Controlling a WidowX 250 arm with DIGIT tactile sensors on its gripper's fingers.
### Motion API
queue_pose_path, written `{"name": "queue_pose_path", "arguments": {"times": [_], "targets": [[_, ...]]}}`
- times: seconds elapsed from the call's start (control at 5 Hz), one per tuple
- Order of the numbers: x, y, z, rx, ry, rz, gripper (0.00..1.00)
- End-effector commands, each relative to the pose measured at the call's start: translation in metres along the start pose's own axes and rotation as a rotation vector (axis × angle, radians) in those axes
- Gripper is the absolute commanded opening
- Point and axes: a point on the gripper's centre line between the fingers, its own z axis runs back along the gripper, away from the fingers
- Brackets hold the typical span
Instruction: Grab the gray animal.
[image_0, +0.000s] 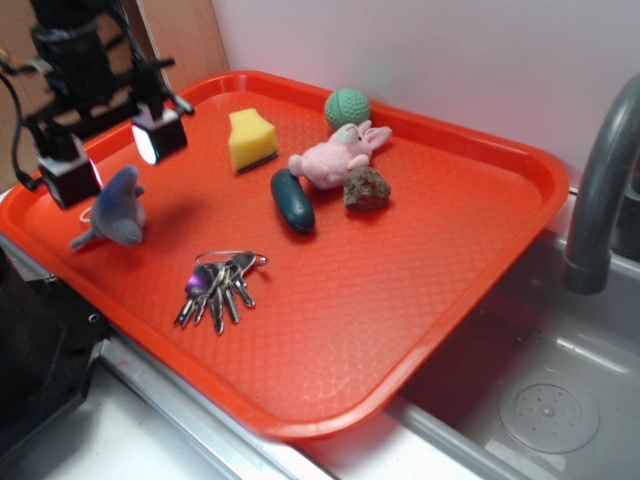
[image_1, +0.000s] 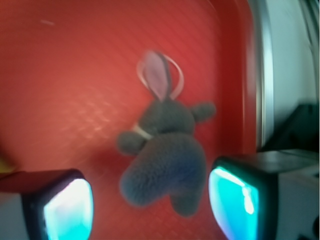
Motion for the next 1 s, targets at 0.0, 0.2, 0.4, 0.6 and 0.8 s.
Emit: {"name": "queue_pose_path", "arguments": {"times": [0.0,0.2,0.4,0.6,0.8], "targets": [[0.002,0.019,-0.020,0.102,-0.017,0.079,1.00],[0.011,0.023,-0.024,0.140,-0.013,0.093,1.00],[0.013,0.020,-0.030,0.163,0.006,0.032,0.00],[0.020,0.008,-0.023,0.060,-0.013,-0.219,0.00],[0.018,-0.008,-0.005,-0.023,-0.093,-0.461,0.00]]}}
